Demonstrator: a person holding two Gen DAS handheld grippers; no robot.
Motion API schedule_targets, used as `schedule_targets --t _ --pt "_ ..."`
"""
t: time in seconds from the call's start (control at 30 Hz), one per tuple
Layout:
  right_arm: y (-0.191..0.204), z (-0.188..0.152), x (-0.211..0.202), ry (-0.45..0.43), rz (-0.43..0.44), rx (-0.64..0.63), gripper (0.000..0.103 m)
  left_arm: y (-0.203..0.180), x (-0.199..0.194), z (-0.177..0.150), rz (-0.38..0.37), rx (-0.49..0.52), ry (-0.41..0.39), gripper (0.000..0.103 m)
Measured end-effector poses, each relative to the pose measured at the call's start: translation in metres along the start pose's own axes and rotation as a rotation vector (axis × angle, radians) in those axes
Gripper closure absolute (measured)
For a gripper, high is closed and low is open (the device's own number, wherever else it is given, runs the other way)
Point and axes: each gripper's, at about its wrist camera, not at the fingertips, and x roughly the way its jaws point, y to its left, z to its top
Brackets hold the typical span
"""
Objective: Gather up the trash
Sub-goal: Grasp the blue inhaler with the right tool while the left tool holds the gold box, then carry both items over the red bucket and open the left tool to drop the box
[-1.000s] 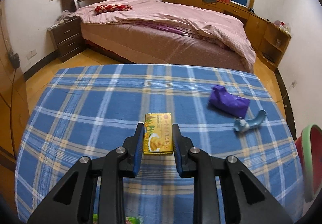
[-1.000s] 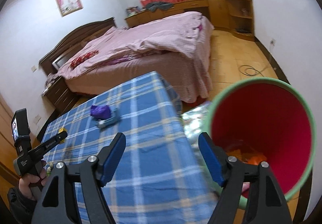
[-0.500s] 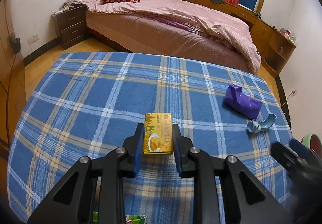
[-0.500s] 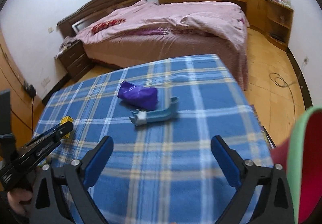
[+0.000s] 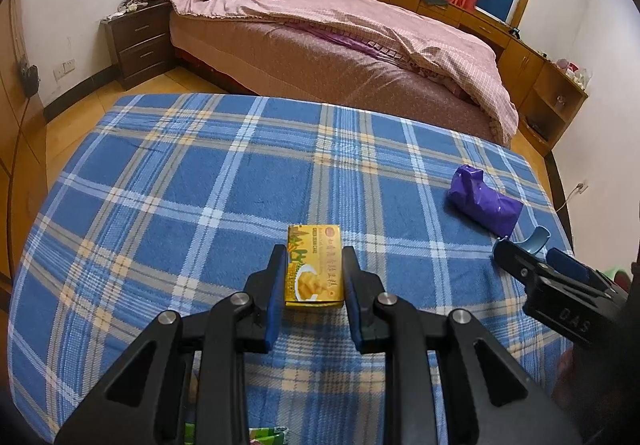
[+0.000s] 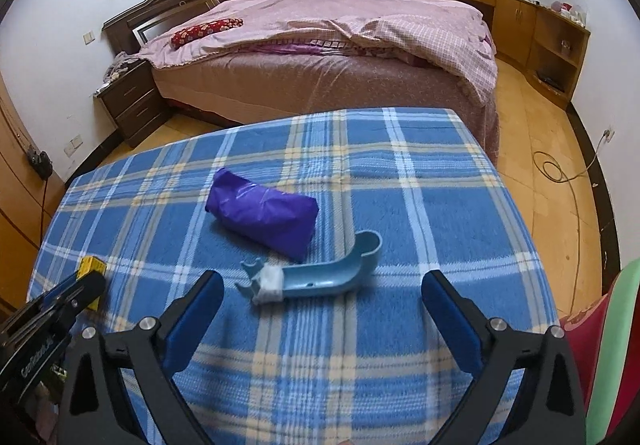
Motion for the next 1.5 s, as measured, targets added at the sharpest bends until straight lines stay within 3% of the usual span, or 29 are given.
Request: schedule_targets --t 0.07,0.17,0.43,0.83,1.5 --pt "0.001 0.0 0.002 0.001 -0.012 -0.007 0.013 0.0 0.0 0.0 0.0 0.0 0.0 0.076" --pt "0.003 0.001 0.0 -0.009 -0.029 -0.027 0.032 0.0 0.0 -0.001 0.0 0.002 -0.002 0.076" --pt "-0.003 -0.004 -0.013 -0.02 0.017 0.018 0.032 -0.005 -0.002 -0.004 -0.007 0.02 -0.01 0.077" --pt "-0.017 -0.026 -0.069 -0.088 0.054 0.093 0.032 -0.035 -0.023 -0.012 -0.056 0.093 -0.038 0.076" --pt "-0.079 -0.081 -0.161 -0.193 0.015 0.239 0.032 -0.084 -0.088 -0.041 -0.179 0.185 -0.064 0.076"
